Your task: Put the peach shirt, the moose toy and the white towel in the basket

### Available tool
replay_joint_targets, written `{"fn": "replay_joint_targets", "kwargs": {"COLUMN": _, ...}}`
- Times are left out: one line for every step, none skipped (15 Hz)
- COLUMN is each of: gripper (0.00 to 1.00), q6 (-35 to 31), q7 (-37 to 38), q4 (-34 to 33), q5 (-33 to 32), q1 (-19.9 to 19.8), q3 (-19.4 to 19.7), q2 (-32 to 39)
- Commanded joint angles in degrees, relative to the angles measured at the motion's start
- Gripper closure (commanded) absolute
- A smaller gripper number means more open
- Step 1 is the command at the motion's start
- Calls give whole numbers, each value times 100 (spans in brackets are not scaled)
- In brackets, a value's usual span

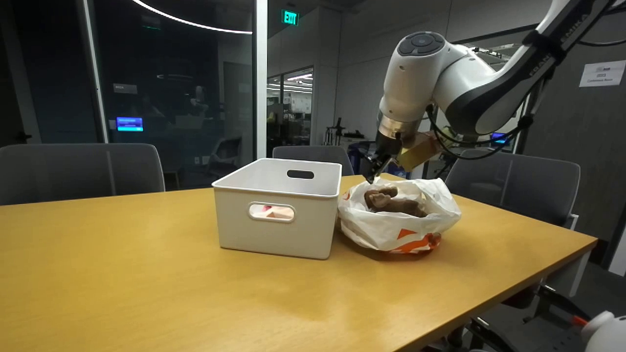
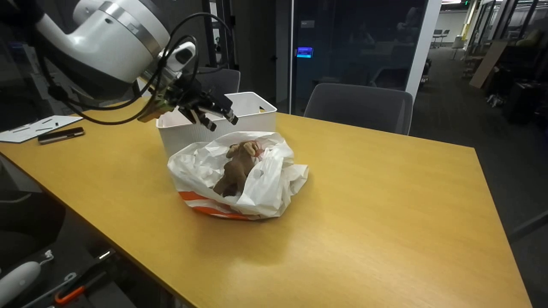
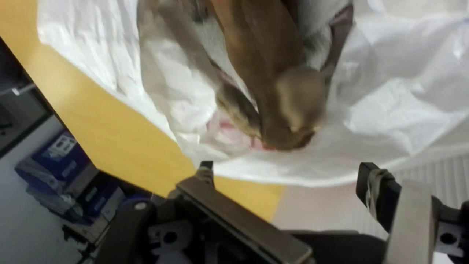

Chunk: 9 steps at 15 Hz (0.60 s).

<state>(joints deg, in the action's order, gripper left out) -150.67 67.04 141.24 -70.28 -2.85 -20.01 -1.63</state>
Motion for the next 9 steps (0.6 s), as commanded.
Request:
{"fn": "replay_joint_targets", "kwargs": {"gripper": 0, "q6": 87, "q7": -976, "q4": 478, "q5": 1285, "q1": 493, "q3": 567, "q2": -142}}
{"fn": "replay_joint_targets", "kwargs": {"gripper": 0, "q6": 3, "q7": -1184, "q4": 556, "q5": 1574, "q1": 551, "q3": 662, "q2": -92}}
{"fn": "replay_joint_targets", "kwargs": {"gripper": 0, "q6": -79, "q7": -1300, "q4": 620, "q5": 1680, "q1": 592, "q3": 745, "q2": -57}}
{"fn": "replay_joint_targets", "kwargs": {"gripper": 0, "q6": -182, "q7": -1391, "q4": 672, "q5": 1713, "q1": 380, "q3": 585, "q2": -23}}
{"fn": "replay_joint_targets", "kwargs": {"gripper": 0, "q6": -256, "q7": -1413, "q4": 695, "q5": 1654, "q1": 375, "q3": 631, "q2": 6}}
{"fn": "replay_joint_targets", "kwargs": {"gripper": 0, "q6": -350, "q7": -1430, "q4": 719, "q5": 1546, "q1": 352, "q3": 644, "q2": 11}}
{"fn": "replay_joint_targets", "kwargs": {"gripper": 0, "q6": -441, "q7": -1405, "q4": 728, "q5": 1413, "q1": 324, "q3": 663, "q2": 27}}
{"fn": "replay_joint_targets", "kwargs": {"gripper": 0, "q6": -525, "q7": -1412, "q4": 734, "q5": 1361, "q1": 301, "q3": 681, "q2": 48}}
{"fn": "replay_joint_targets", "kwargs": {"gripper": 0, "q6": -573, "q7": -1363, "q4": 715, "q5": 1222, "q1": 274, "q3": 704, "q2": 79}}
